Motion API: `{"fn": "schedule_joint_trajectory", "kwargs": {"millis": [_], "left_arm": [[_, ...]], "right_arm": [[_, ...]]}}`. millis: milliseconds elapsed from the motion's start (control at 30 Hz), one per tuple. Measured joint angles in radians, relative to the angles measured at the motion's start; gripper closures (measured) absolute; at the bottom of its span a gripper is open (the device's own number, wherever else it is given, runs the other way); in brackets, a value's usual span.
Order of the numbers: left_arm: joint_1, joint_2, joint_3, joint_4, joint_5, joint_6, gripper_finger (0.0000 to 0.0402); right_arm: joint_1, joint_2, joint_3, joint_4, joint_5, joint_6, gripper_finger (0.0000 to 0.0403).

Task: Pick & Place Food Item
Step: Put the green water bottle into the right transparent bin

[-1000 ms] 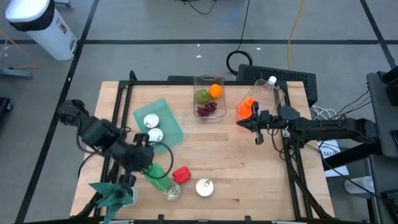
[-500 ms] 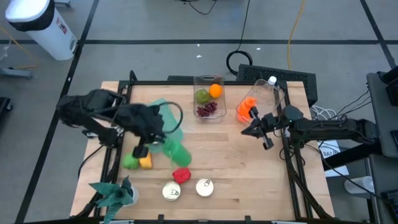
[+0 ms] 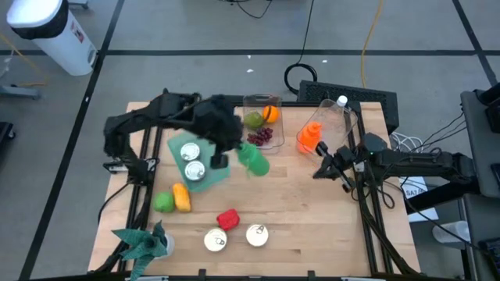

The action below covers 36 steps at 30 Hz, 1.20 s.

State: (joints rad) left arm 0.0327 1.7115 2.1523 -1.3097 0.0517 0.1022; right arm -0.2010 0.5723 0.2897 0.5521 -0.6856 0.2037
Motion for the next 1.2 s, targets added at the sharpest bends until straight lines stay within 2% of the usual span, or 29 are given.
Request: {"fn": "schedule_joint_trajectory", "kwargs": {"millis": [200,400,667,833,933,1000,1067,1200], "left_arm": [[0.090,0.146,0.201,0.023,0.038,0.090,0.0375],[0.142,0.207,0.200,0.202,0.141,0.157,0.0375],[0.171,0.266,0.201,0.467,0.116,0.214,0.0376],[0.187,0.266,0.201,0.530,0.133,0.236,0.0376],[0.197,0.258,0.201,0.508,0.134,0.233,0.0376],[0.198,0.252,0.202,0.478,0.132,0.240,0.0376],[0.193,0.242,0.202,0.432,0.132,0.244,0.0376],[0.182,0.237,0.202,0.324,0.134,0.251,0.0376]], "right_arm": [[0.129,0.000,0.000,-0.010,-0.023,-0.027,0.0403],[0.172,-0.040,0.001,0.141,0.034,-0.017,0.0403],[0.190,-0.100,0.000,0.057,-0.074,-0.019,0.0403],[0.196,-0.109,0.000,0.034,-0.075,-0.040,0.0403],[0.195,-0.108,0.000,0.029,-0.070,-0.057,0.0403],[0.195,-0.109,0.000,0.026,-0.027,-0.107,0.0403],[0.195,-0.110,0.000,0.014,0.066,-0.169,0.0403],[0.197,-0.109,0.000,-0.023,0.345,-0.257,0.0400]]}}
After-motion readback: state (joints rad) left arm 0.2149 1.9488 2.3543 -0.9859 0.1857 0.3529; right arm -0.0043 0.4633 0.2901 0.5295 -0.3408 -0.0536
